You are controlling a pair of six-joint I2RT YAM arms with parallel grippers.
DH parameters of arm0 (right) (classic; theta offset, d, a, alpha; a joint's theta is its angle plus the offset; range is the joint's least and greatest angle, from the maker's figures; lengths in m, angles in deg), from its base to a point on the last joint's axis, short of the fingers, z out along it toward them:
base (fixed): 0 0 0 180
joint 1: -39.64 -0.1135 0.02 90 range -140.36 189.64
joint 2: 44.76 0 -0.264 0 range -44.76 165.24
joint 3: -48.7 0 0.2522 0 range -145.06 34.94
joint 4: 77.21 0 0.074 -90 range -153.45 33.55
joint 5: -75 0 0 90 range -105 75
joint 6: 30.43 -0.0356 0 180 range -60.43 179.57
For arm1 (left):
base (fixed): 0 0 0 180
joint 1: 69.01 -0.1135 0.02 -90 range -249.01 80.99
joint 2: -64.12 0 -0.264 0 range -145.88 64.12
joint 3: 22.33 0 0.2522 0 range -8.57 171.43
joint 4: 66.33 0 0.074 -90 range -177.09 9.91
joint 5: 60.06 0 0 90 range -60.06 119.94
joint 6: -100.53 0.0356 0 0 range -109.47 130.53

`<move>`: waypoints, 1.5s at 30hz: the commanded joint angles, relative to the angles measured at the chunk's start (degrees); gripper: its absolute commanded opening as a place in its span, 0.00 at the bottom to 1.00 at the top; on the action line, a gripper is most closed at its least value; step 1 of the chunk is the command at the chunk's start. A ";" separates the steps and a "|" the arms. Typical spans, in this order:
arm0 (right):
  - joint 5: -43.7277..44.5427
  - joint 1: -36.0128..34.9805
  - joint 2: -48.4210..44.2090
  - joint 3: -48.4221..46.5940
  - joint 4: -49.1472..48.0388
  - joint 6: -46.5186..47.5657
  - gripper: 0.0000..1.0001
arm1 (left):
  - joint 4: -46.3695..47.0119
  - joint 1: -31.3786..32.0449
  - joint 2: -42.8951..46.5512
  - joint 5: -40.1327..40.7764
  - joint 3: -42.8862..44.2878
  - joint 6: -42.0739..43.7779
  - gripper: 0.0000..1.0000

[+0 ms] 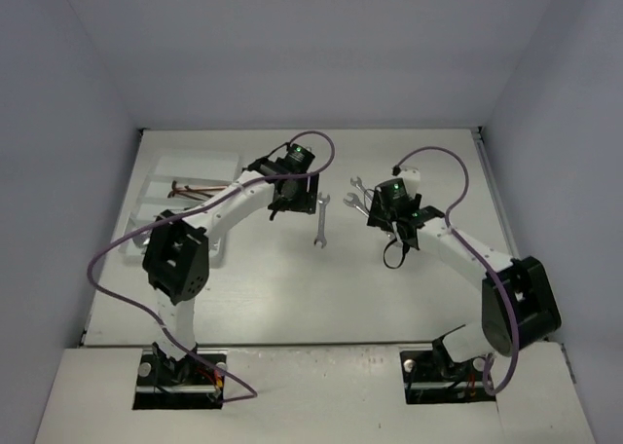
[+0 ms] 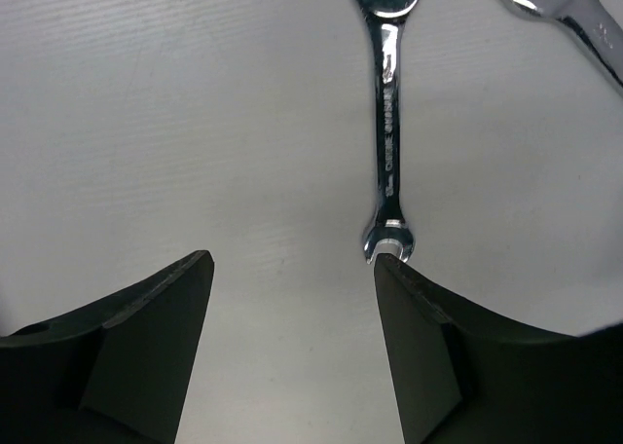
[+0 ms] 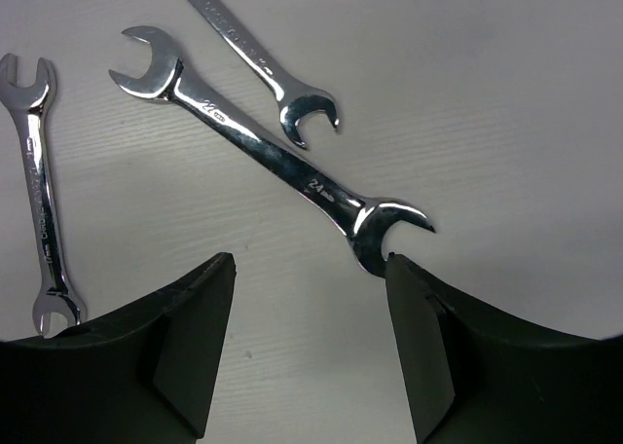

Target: Sort the tools into containers

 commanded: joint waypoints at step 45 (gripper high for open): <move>-0.46 2.96 -11.92 6.46 2.52 1.79 0.62 | -3.30 -7.80 -11.47 -6.28 11.46 -1.96 0.00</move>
